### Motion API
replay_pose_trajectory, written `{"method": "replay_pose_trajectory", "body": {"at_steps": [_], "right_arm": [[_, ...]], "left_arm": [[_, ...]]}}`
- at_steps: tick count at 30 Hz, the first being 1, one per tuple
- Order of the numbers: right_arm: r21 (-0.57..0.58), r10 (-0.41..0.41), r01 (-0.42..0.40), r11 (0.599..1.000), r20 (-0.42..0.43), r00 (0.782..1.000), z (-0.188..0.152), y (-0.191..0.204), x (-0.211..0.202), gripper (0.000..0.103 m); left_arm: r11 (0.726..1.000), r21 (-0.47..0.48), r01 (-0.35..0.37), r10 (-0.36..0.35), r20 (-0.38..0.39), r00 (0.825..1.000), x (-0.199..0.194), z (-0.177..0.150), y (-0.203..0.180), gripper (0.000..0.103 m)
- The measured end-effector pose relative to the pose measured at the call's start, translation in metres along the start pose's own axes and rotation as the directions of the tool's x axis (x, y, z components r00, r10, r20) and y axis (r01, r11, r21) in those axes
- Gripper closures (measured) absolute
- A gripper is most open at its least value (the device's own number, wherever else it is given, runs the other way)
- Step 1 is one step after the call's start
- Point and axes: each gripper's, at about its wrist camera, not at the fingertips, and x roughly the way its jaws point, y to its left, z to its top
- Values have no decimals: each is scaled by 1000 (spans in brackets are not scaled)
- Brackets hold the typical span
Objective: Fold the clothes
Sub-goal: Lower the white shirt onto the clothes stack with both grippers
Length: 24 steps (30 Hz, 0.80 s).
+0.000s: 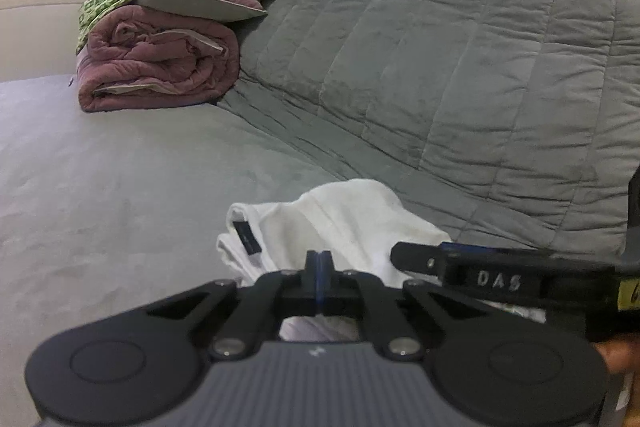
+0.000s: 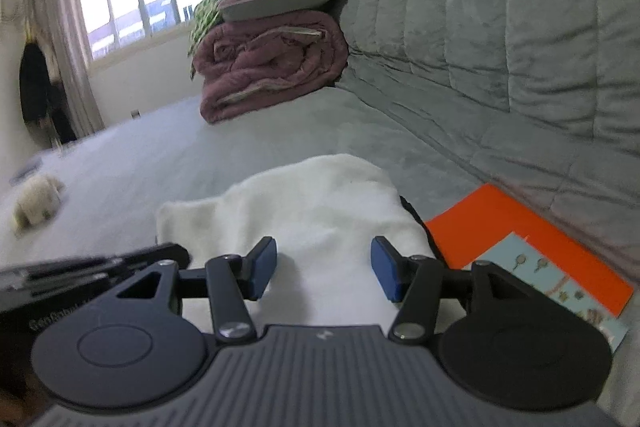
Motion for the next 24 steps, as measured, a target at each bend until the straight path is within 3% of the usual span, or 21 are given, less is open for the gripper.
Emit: {"method": "replay_pose_trajectory", "body": {"at_steps": [8,24], "right_arm": [[-111,-22,25,994,29,999,-18,13,10,44],[-131,-22,29,991,56,998,-35,15,13,44]], "left_arm": [[994,-106,19,-17,26,1000,1,-18,19,101],[992,-125,6,0,49,999,-1,-34,18,101]]}}
